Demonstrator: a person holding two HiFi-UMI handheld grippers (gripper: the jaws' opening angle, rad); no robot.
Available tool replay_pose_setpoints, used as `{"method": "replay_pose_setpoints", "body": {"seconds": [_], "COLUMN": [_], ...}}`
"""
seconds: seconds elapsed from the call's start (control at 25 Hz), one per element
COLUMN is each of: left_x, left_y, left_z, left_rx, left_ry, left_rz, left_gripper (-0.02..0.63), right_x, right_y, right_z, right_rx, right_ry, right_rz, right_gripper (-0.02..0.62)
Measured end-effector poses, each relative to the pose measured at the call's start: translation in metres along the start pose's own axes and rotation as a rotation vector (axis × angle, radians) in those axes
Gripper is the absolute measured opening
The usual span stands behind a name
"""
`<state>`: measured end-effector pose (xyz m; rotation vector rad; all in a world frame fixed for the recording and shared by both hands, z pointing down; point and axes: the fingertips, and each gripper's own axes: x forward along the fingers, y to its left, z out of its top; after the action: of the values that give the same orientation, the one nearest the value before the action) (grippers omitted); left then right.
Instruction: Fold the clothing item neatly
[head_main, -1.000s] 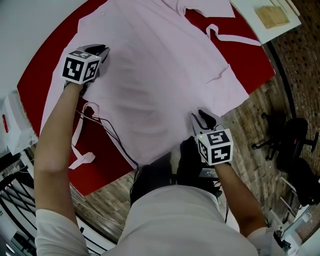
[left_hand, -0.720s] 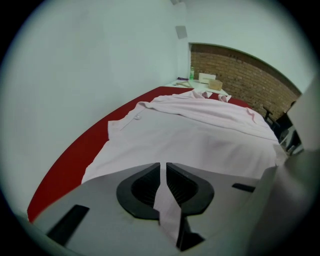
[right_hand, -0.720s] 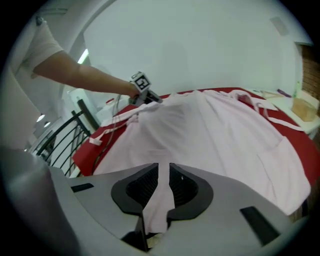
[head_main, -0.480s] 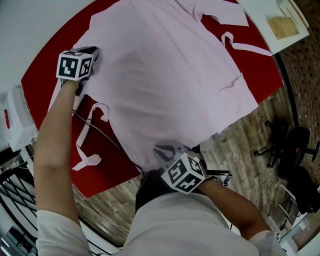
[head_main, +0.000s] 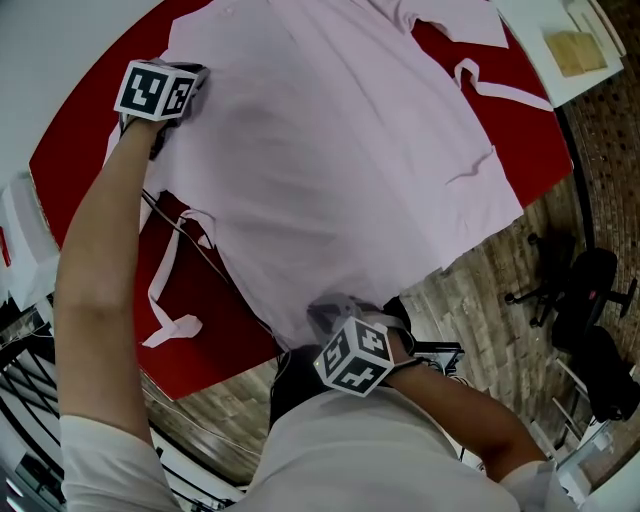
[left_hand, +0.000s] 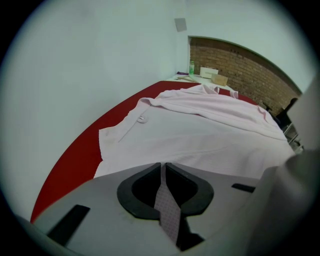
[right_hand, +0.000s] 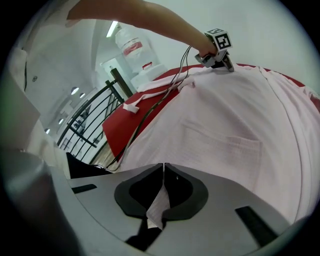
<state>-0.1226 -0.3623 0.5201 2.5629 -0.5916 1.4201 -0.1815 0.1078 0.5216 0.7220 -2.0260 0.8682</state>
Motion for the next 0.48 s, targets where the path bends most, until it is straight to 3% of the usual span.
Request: {"method": "replay_pose_setpoints", "body": {"seconds": [0.48], "left_x": [0.003], "left_y": [0.016], "left_z": [0.009], "left_rx": [-0.029], "left_ry": [-0.045], "left_rz": [0.005], "left_gripper": [0.025], "right_x": [0.004], "right_y": [0.019], "right_z": [-0.009], "right_rx": [-0.004], "right_ry": [0.018], "right_rz": [0.061], "right_gripper": [0.015]}}
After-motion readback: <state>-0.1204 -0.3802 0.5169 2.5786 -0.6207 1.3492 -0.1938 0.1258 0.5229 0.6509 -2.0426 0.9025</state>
